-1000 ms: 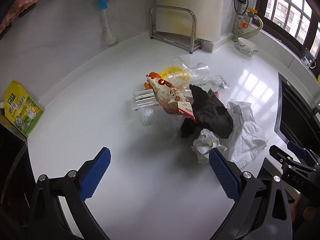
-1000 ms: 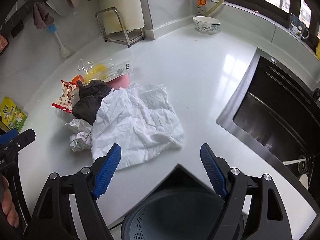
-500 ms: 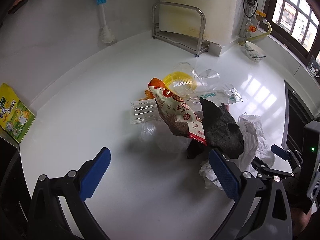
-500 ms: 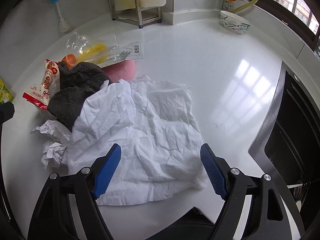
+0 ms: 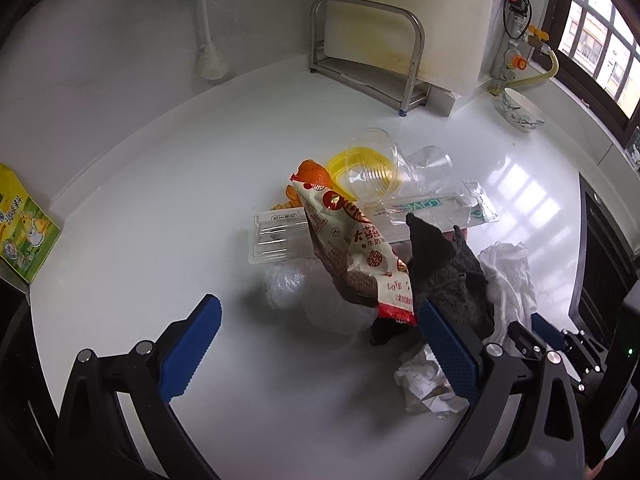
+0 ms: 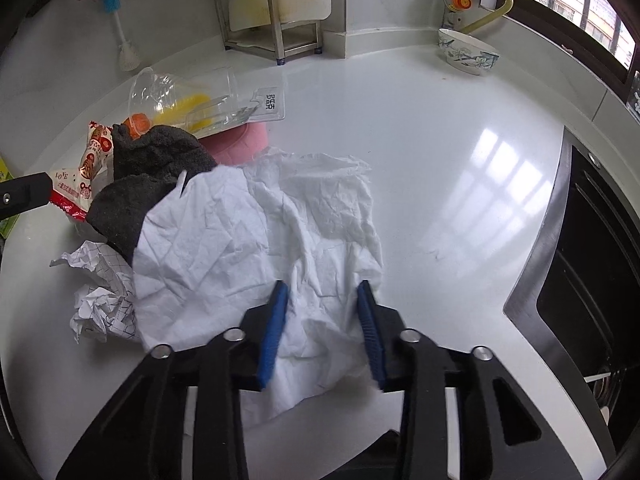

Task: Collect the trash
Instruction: 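Grasp the white plastic bag with the right tool while the left tool grasps the snack wrapper, then carry the white bag and snack wrapper over the wastebasket with both tools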

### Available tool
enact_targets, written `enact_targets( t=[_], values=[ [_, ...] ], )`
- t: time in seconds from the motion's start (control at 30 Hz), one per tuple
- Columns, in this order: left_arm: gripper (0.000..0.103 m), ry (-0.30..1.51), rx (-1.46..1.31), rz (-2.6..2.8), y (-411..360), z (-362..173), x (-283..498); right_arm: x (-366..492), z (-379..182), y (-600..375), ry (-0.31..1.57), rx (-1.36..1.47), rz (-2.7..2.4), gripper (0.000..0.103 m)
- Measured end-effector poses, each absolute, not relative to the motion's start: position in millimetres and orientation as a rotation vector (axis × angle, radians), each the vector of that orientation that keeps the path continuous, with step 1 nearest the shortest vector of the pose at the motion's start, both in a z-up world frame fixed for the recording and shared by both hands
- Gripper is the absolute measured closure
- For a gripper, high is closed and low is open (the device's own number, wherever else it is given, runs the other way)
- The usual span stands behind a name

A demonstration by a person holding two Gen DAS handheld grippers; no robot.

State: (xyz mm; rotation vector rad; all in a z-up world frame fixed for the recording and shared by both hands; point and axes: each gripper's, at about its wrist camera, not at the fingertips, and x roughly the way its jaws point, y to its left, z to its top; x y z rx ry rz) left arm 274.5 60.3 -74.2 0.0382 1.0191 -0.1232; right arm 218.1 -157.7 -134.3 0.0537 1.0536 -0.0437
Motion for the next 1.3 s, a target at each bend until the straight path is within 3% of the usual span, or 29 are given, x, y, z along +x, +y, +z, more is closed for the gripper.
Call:
enact_targets(
  t=[0.1, 0.43, 0.47, 0.53, 0.7, 1.3],
  values=[
    [0.006, 1.010, 0.020, -0.126, 55, -72, 282, 217, -133, -161, 1.053, 0.071, -0.043, 0.094],
    [0.010, 1.039, 0.061, -0.093, 47, -97, 305, 212, -134, -161, 1.044, 0.090, -0.044, 0.095],
    [0.013, 1.032, 0.062, -0.099, 48, -97, 303, 212, -134, -162, 1.044, 0.093, -0.046, 0.095],
    [0.034, 1.028, 0.069, -0.109, 47, -97, 302, 212, -134, -162, 1.045, 0.097, -0.049, 0.095],
    [0.063, 1.045, 0.052, -0.141, 52, -97, 300, 211, -133, -163, 1.050, 0.105, -0.049, 0.095],
    [0.065, 0.978, 0.075, -0.195, 67, -59, 263, 185, -97, -166, 0.991, 0.174, -0.070, 0.096]
  ],
)
